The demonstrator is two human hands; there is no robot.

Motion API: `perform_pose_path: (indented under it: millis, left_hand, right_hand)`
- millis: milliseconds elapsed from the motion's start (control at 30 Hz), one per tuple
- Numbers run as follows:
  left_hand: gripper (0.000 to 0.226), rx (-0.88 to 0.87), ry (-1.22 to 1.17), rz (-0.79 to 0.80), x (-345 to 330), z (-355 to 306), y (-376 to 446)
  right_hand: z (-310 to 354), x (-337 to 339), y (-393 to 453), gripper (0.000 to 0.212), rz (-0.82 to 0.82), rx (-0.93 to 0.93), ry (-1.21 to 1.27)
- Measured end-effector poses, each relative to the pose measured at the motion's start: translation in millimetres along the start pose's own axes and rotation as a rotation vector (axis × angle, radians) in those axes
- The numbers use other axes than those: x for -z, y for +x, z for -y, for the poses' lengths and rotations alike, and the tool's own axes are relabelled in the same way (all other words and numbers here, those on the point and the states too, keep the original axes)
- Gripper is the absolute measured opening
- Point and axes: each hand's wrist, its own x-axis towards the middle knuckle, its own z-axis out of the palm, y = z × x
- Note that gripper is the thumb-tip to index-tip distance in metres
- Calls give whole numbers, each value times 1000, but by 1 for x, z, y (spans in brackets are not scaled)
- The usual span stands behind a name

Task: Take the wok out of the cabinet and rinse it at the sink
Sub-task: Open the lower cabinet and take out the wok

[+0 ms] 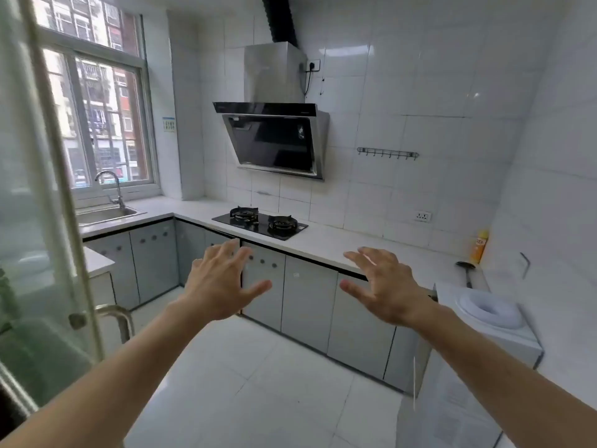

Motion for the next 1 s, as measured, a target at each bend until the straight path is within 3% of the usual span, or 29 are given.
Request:
perform_pose_path:
  millis: [100,233,367,567,700,867,1000]
  left_hand:
    - [85,46,33,-28,-8,-2,35]
    - [86,108,35,-48,-26,-12,93]
    - [85,114,102,17,-55,-27,144]
    - [85,139,139,47,-83,-24,212]
    - [84,156,130,71,-107,-7,256]
    - [82,175,68,71,-149,33,316]
    - [87,205,15,78,-179,79,366]
  right_hand:
    - [-30,-10,33,82,-93,-27,66]
    - [-68,-32,85,104,-149,-11,121]
    - [-106,-52,133,113,-110,2,157]
    - [-145,-73,200,105,-58,31,154]
    - [-160,-94,246,110,-58,33,159]
    - [-163,-126,313,94,-42,42,118]
    - [-156,-153,385,106,-54,61,35]
